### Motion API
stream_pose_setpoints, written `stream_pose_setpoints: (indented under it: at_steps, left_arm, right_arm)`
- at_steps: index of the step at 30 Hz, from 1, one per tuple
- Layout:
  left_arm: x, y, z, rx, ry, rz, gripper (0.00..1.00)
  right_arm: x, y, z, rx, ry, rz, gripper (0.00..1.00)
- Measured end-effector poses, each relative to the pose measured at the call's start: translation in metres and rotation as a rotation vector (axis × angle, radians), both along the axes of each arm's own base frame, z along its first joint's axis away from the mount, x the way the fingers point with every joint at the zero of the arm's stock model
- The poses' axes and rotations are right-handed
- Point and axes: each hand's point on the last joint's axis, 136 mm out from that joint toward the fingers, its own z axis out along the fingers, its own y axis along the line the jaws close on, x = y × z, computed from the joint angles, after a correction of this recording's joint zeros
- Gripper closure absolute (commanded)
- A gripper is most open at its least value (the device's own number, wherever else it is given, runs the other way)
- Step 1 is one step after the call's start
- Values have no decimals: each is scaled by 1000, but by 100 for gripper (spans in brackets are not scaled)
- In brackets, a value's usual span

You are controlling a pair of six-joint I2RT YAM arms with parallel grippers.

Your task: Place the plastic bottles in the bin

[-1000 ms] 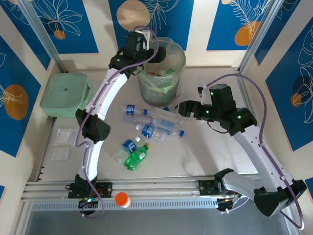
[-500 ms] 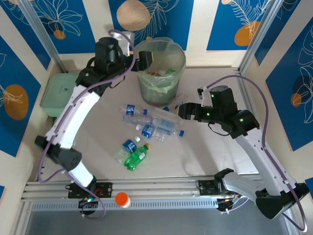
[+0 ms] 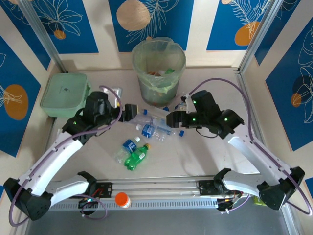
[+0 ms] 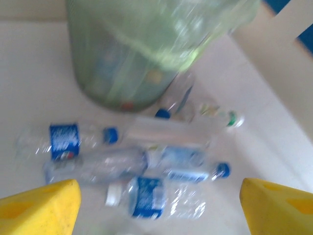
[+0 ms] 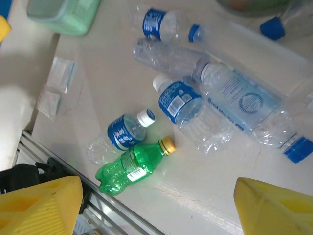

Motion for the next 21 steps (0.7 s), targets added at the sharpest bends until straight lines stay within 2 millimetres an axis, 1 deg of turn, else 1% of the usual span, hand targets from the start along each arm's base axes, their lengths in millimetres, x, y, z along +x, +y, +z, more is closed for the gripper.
stream_pose_setpoints:
  at_steps: [1, 3, 5, 9, 12, 14, 16, 18, 20, 21]
  left_arm:
    - [-4, 7, -14, 26, 20, 18, 15]
    - [-11, 18, -32, 62, 42, 47, 15]
    - [-18, 27, -39, 82, 47, 67, 15]
    - [-23, 38, -31, 92, 22, 94, 15]
    - [-27, 49, -27, 120, -3, 119, 15]
    - [-30, 58, -23, 135, -30, 148, 14]
    - [-32, 68, -17, 137, -63, 185, 13]
    - [-34, 76, -14, 144, -81, 214, 13]
    - [-34, 82, -12, 154, -95, 242, 13]
    - [-34, 85, -11, 161, -100, 255, 12]
  right_arm:
    - [-1, 6, -7, -11, 20, 7, 19]
    - [-2, 18, -21, -31, 55, 20, 19]
    - [-4, 30, -38, -72, 88, 42, 19]
    - [-4, 47, -68, -167, 156, 55, 19]
    - [-6, 54, -82, -222, 171, 74, 19]
    - [-13, 64, -84, -279, 143, 151, 16]
    - [-21, 85, -81, -319, 100, 263, 15]
    - [-26, 102, -81, -333, 114, 346, 16]
    - [-24, 113, -84, -340, 152, 368, 16]
    - [-22, 116, -90, -351, 176, 366, 16]
